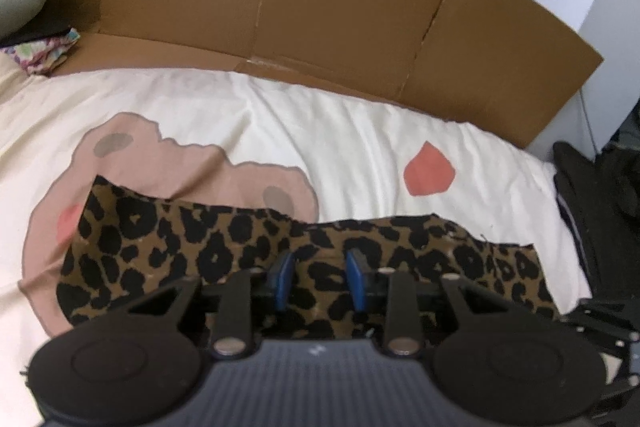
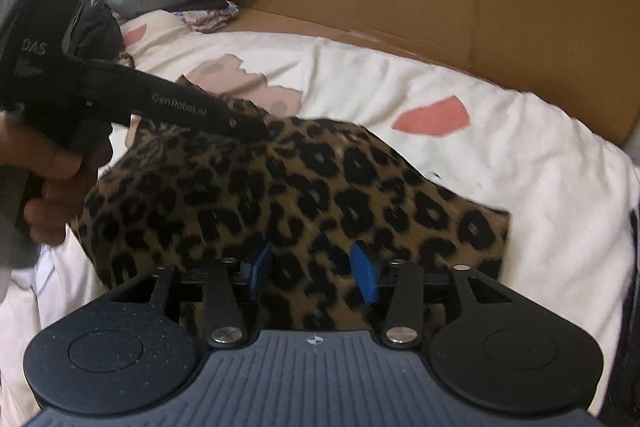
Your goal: Fold clothes
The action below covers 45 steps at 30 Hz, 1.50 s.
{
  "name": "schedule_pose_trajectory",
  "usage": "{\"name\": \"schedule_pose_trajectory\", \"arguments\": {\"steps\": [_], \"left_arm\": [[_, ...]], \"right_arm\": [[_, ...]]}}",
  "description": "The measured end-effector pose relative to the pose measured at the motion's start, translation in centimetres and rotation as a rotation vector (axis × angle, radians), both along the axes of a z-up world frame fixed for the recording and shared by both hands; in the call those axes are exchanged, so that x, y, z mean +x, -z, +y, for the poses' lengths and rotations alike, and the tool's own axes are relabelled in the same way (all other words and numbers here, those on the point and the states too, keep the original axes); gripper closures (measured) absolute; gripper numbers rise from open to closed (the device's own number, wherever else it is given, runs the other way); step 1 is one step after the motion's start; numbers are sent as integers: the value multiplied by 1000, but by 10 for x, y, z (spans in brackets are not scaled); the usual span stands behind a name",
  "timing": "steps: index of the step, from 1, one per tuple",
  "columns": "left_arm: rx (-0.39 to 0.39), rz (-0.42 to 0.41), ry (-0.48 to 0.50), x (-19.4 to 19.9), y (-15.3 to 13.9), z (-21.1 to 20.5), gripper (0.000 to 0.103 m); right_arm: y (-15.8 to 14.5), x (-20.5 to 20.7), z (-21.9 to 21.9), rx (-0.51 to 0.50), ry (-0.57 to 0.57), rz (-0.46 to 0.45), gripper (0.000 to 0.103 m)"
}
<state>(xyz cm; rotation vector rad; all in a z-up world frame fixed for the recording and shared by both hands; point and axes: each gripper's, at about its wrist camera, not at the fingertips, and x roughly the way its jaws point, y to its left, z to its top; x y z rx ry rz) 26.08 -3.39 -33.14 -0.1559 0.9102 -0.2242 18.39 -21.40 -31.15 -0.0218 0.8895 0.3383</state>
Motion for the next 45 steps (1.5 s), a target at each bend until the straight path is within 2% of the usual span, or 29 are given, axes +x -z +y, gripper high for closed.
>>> {"name": "schedule_pose_trajectory", "arguments": {"steps": [6,13,17,24,27,37,40,45], "left_arm": [[10,13,9,5,3,-1,70],[4,14,10,6,3,-1,70],[5,15,15,7,3,0,70],[17,4,25,6,4,-1,70],[14,3,27,6,4,-1,70],[13,1,38,5,5,0,70],[15,-1,45,6,5,0,70],[17,-3,49,6,5,0,70]], "right_arm": [[8,-17,-25,-17,39,4,50],[-6,-29,-39,-16,92,-28,51],[-19,-40,-24,-15,34,-78,51],[-12,-49,6,-18,-46,-51,51],[-7,-53,4,-46,-53,-41,51],[3,-56,-33,-117,69,-31,52],[-6,-59,-41,-95,114,-42,52],[-16,-70,-34,-45,93,-69,52]]}}
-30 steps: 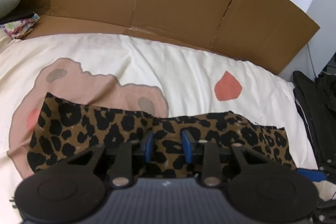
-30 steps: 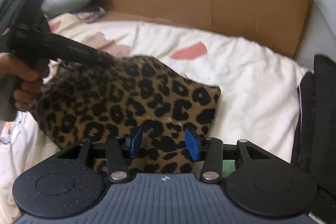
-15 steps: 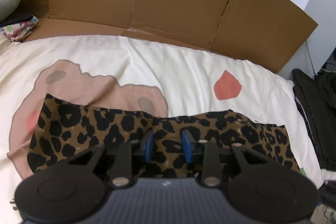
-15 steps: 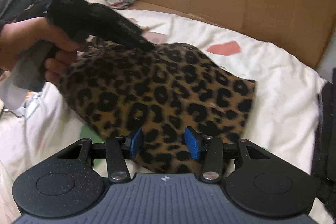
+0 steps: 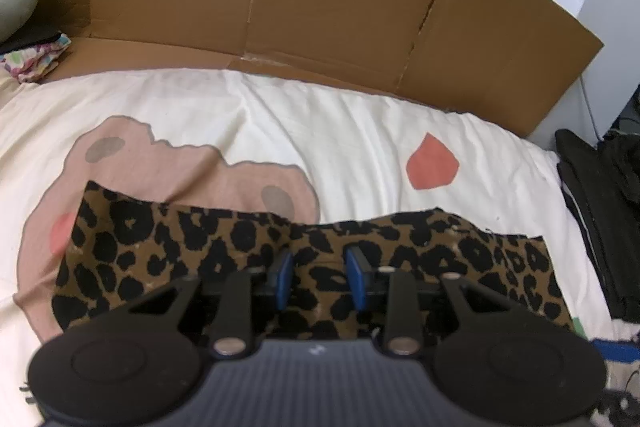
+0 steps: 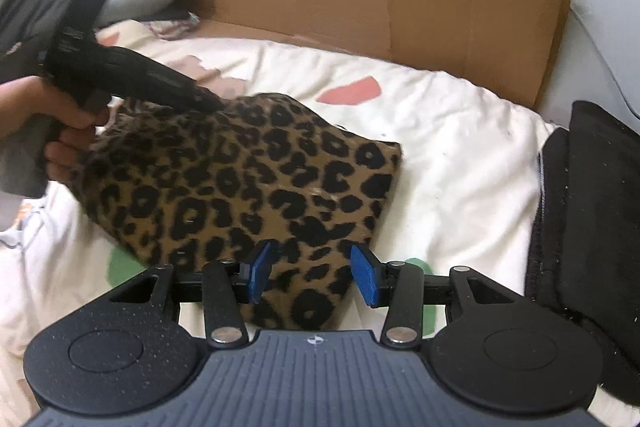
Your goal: Fold clothes
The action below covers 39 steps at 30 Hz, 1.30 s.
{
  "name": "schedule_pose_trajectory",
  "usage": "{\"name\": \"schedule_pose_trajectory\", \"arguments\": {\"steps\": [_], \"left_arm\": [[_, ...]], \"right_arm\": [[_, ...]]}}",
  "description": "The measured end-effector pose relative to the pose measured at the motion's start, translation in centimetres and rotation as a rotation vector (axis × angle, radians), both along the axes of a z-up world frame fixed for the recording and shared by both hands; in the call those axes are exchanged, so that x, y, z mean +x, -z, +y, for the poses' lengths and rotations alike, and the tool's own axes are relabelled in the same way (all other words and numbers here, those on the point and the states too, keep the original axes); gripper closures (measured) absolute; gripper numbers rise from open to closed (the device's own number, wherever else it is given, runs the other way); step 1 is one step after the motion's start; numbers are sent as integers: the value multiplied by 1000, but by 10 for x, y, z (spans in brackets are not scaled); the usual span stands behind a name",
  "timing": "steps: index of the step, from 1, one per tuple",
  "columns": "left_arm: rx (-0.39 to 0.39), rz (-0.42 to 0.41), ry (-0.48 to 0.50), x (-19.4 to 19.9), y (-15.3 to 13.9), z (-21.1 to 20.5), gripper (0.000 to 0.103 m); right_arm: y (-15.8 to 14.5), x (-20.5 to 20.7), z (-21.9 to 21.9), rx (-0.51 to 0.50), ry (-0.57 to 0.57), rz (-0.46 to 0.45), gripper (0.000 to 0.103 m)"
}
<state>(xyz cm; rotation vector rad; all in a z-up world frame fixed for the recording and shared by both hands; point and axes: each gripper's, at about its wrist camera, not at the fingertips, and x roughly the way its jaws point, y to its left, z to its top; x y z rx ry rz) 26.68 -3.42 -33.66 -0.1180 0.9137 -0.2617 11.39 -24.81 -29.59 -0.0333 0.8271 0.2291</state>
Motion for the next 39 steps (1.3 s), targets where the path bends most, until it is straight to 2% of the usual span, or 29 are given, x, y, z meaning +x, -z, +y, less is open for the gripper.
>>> {"name": "schedule_pose_trajectory", "arguments": {"steps": [4,5,7,13,20,21,26,30,35,39], "left_arm": [[0,0,0,0,0,0,70],[1,0,1,0,0,0,70],[0,0,-3,0,0,0,70],[21,-2,11,0,0,-2,70],[60,9,27,0,-16,-8,73],[58,-1,37,-4,-22,-7,75],[63,-53,96,-30,-54,-11,75],[36,-51,138,-64,-70,-27,75],[62,-16,256,-100,-69,-53,72],[71,1,294,-118,-62,-64,72]], "right_arm": [[0,-8,14,-1,-57,-3,55],[3,-8,16,-6,-66,10,64],[9,-8,19,-17,-80,37,69],[23,-10,19,-82,-133,59,71],[25,-11,13,-73,-115,73,71],[26,-9,13,-65,-109,74,71],[29,-4,10,-31,-83,80,71],[30,-2,8,-1,-51,82,71],[32,-1,1,48,-29,83,71],[33,-1,-2,63,-23,81,71]]}}
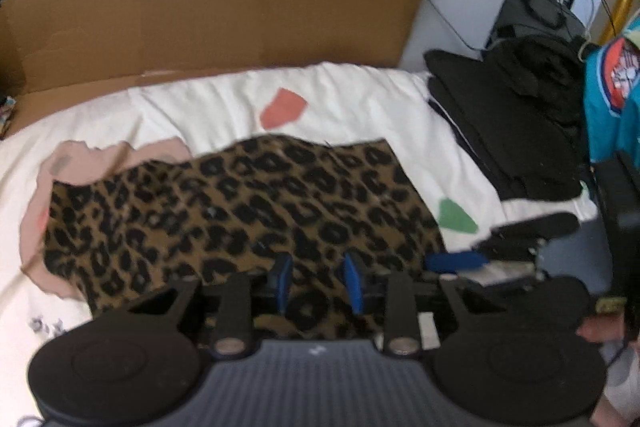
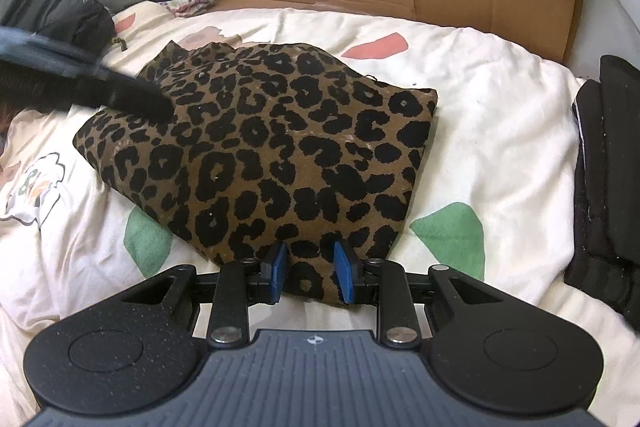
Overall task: Fold clothes
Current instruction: 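Open both grippers and release the folded skirt onto the blanket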
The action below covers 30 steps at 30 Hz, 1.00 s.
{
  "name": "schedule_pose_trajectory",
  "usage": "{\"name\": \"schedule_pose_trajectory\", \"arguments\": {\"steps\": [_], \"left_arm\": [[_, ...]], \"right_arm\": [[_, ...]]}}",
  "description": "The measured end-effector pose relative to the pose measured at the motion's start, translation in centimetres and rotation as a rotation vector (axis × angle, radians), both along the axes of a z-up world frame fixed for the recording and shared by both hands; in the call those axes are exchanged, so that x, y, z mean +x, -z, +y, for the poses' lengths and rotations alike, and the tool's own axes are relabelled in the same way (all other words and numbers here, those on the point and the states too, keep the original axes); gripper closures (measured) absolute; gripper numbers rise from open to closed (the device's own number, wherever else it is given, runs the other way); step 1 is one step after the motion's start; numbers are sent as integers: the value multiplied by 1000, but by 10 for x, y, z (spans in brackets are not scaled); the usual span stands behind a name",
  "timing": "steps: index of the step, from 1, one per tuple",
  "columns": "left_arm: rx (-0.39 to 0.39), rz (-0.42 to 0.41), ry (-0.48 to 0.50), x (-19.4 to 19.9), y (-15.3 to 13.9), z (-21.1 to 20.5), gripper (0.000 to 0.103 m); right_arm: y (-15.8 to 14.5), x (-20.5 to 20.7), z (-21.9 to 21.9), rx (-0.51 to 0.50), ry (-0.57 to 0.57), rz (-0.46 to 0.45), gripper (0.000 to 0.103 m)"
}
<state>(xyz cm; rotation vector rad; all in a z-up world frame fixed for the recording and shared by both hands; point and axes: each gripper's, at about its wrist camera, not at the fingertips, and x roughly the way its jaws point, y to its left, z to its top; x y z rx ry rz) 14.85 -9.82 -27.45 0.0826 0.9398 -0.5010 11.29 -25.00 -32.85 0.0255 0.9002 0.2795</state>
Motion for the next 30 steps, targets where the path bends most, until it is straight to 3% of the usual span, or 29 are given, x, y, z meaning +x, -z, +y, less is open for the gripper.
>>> {"name": "schedule_pose_trajectory", "arguments": {"steps": [9,13,16,22,30], "left_arm": [[-11,-34,54,-16,26,-25,73],[30,-56,103,-21,42,-34,73],[89,-114,159,-24,54,-34,79],[123,-159,219,-26,61,-22,80],[160,-123,93,-25,59,22,80]], "right_arm": [[1,-3,-3,8,-2,-13,71],[1,-2,-3,8,-8,-9,71],[1,-1,-3,8,-11,-7,71],[1,-2,-3,4,-18,-12,71],[1,-2,-4,5,-25,-15,71]]}}
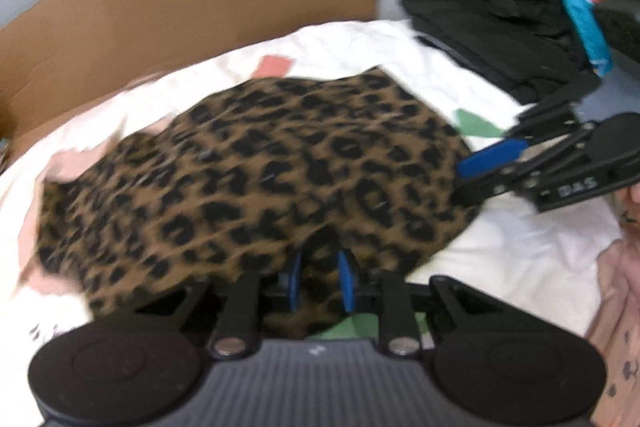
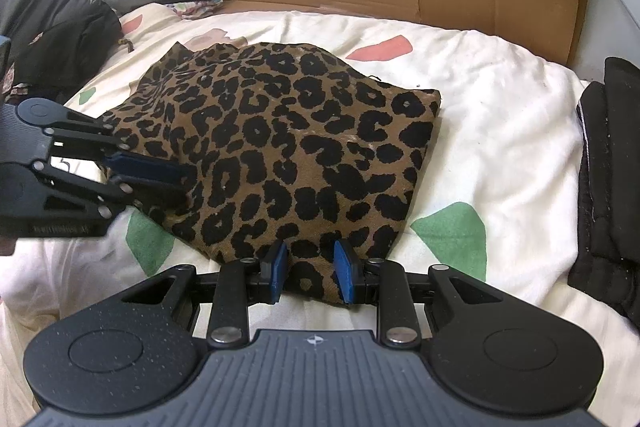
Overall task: Fold clothes
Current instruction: 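Open both grippers and release the folded skirt onto the blanket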
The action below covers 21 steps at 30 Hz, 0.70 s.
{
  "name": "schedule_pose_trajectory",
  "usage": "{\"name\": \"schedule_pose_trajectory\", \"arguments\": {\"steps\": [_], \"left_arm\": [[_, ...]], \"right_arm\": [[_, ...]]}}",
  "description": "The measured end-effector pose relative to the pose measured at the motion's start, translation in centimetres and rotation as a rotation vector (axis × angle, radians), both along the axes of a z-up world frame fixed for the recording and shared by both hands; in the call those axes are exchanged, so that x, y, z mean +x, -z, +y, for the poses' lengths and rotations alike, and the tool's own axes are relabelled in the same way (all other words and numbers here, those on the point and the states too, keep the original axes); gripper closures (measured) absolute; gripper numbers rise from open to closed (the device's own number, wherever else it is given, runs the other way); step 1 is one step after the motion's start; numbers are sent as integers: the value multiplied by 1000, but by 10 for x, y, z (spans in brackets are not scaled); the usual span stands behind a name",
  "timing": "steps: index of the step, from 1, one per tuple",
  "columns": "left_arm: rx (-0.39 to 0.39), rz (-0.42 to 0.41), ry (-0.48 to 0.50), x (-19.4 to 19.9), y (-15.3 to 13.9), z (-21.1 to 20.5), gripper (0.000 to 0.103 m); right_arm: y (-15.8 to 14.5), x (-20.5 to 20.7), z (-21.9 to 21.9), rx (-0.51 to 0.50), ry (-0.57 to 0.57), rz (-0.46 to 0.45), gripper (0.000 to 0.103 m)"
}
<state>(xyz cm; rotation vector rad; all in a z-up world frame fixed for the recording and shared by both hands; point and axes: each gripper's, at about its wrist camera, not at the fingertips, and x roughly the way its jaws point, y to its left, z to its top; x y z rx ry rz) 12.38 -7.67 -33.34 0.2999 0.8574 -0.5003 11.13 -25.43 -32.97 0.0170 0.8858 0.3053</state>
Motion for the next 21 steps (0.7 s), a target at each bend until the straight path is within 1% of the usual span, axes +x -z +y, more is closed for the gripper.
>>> {"name": "schedule_pose_trajectory", "arguments": {"steps": [5,10,15,21], "left_arm": [[3,6,-51,1,3,26,82],[7,5,-64,-2,2,34,82],[1,26,-116,-5,0,51,82],[29,23,-174,-9,-2,69,84]], "right_arm": [[0,1,-1,-3,-6,-2,71],[1,1,-2,-1,-10,-4,71],[2,1,-2,-6,-15,-7,71],[2,1,0,-13,-10,-6,71]]}}
